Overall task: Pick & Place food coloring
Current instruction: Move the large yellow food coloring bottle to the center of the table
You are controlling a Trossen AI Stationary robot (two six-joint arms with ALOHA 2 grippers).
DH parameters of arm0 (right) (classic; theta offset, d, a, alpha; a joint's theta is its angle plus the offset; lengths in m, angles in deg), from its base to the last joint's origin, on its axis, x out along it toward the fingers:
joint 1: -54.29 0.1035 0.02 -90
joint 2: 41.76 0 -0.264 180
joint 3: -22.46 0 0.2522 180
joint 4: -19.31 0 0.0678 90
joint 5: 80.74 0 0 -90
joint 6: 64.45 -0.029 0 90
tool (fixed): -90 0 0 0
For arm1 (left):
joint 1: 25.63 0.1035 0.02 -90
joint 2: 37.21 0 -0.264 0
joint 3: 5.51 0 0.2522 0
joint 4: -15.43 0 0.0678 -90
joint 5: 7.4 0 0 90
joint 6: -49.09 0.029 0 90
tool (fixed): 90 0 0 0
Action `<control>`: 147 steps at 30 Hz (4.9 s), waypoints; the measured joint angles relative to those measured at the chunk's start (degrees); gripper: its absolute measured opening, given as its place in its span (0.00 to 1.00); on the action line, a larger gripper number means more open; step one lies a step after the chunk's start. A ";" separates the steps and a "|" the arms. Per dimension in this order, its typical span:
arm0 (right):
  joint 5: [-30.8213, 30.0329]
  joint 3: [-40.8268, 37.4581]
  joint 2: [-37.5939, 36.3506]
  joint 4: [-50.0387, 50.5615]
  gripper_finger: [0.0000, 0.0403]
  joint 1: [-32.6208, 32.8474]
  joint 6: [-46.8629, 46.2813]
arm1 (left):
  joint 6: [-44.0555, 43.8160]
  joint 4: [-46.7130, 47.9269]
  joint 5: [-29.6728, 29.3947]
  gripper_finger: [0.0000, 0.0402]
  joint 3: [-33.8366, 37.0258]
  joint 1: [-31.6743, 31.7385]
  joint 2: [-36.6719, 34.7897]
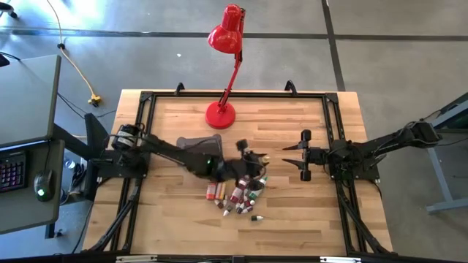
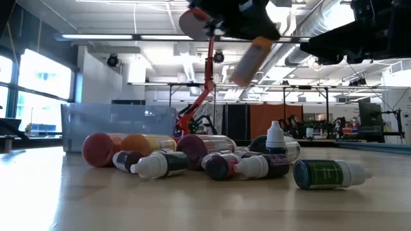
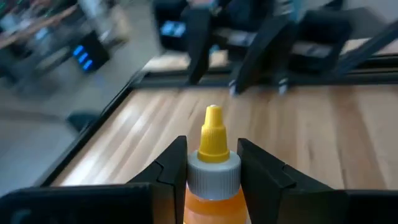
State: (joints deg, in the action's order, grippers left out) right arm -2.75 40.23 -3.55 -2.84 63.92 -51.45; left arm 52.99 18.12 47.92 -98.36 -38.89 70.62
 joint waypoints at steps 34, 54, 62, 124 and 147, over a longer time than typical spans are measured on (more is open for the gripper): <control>5.29 0.13 1.01 -11.21 0.42 -5.53 -12.89 | 5.53 -26.51 41.24 0.25 0.11 13.26 1.09; 6.02 0.13 7.05 -15.50 0.42 -6.75 -9.64 | 2.79 -23.93 41.10 0.25 0.13 13.24 1.09; 6.40 0.13 7.07 -16.30 0.42 -6.75 -1.12 | 1.83 -23.36 41.22 0.25 0.13 13.24 1.09; 8.45 6.21 7.90 -2.39 0.43 -6.73 -10.00 | 3.34 -24.37 35.26 0.35 -5.40 13.22 7.58; -8.90 5.97 8.00 11.44 0.36 -6.83 -13.07 | 9.85 -22.57 22.63 0.36 -5.34 13.26 4.33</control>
State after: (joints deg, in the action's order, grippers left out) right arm -11.65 46.20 4.45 8.60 57.09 -64.52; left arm 62.85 -4.45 70.55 -103.70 -25.63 74.95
